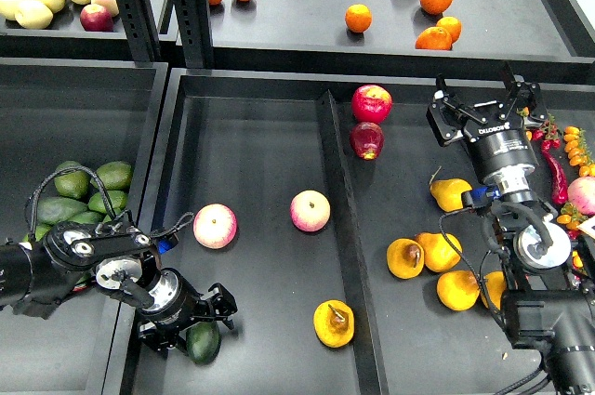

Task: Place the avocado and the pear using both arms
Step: 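Lower the left gripper onto the dark green avocado and close it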

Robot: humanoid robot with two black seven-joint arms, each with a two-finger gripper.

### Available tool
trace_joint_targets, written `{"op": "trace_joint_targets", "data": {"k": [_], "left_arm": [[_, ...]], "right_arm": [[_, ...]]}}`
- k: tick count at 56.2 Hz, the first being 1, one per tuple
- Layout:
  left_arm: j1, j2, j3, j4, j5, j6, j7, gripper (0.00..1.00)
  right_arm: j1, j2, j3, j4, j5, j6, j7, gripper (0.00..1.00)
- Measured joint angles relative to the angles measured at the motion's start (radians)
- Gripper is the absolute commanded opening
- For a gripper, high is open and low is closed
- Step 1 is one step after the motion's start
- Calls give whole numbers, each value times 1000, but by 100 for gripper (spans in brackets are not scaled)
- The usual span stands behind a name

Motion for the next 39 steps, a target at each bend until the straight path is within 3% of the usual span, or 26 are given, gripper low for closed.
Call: {"op": "trace_joint_targets", "data": {"k": [7,17,39], "left_arm": [[1,0,0,1,16,0,0,68],[8,1,-2,1,38,0,0,49],[12,0,-48,0,118,0,0,39]], "right_arm": [[0,0,2,-1,0,2,0,100],[0,-5,3,-1,0,4,0,100],[0,-8,7,-2,0,6,0,100]]}}
